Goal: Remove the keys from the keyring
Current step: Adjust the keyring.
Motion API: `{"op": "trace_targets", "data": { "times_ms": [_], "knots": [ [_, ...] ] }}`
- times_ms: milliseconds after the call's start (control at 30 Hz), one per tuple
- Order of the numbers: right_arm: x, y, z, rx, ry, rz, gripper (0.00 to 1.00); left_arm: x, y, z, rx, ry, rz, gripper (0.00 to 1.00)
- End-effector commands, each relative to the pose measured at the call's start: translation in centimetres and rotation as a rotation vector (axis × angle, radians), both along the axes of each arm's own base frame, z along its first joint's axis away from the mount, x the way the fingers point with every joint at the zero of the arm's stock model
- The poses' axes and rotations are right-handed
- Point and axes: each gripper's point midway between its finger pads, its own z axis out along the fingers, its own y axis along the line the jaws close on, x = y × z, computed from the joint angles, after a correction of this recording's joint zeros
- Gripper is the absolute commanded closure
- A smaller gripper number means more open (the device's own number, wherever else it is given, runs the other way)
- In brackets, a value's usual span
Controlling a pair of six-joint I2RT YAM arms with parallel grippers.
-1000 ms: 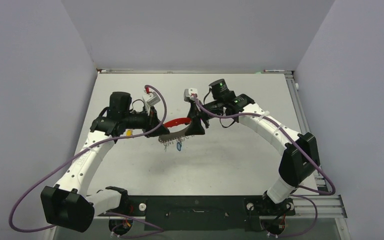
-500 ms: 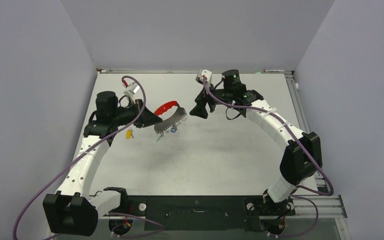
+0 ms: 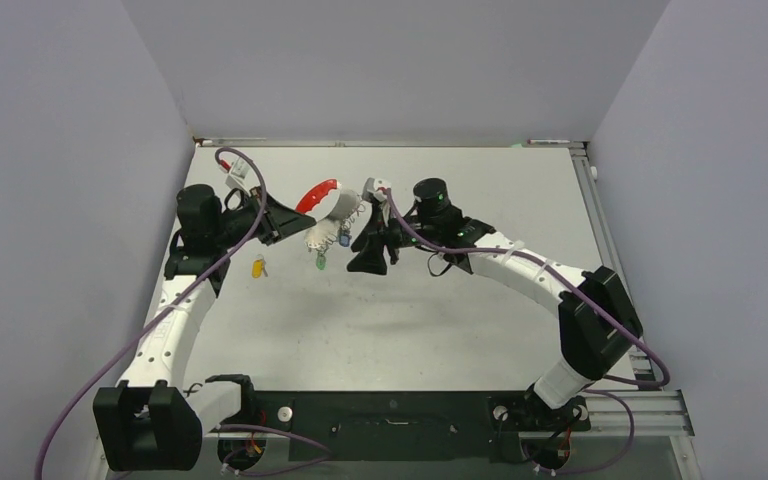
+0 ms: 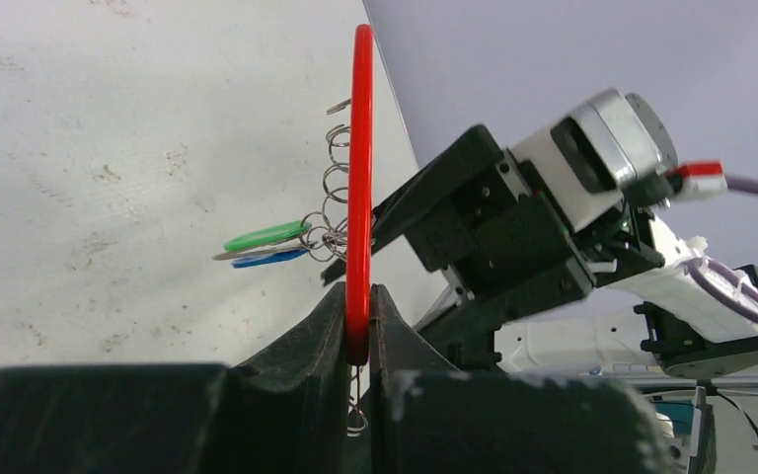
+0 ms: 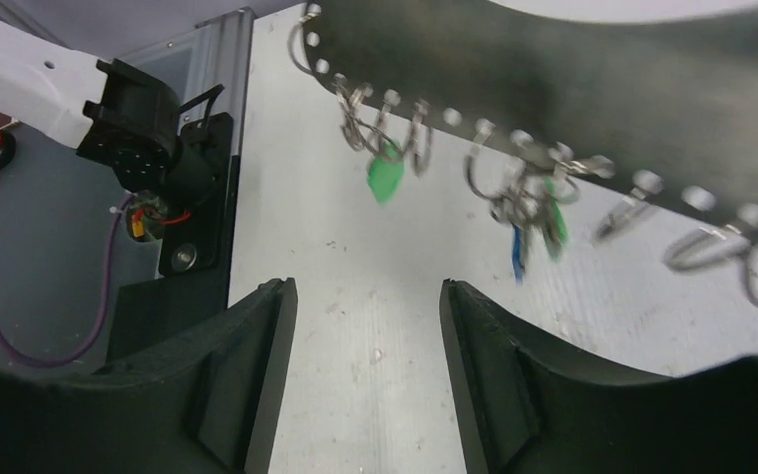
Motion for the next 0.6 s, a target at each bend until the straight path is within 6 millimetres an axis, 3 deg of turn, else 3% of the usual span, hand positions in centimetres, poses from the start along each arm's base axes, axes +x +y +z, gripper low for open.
{"op": "trace_targets", "data": {
  "times_ms": [0,567],
  "knots": [
    [-0.5,2.2,2.9,0.094,-0.17,0.017,0.42,0.0,-0.3,3.6,-0.083,-0.097,-0.003,1.0],
    [0.4,4.3,4.1,0.272,-0.289,0.041,0.39,-0.9,-0.6,5.2,-0.194,-0.085,-0.012,1.0]
  ]
}}
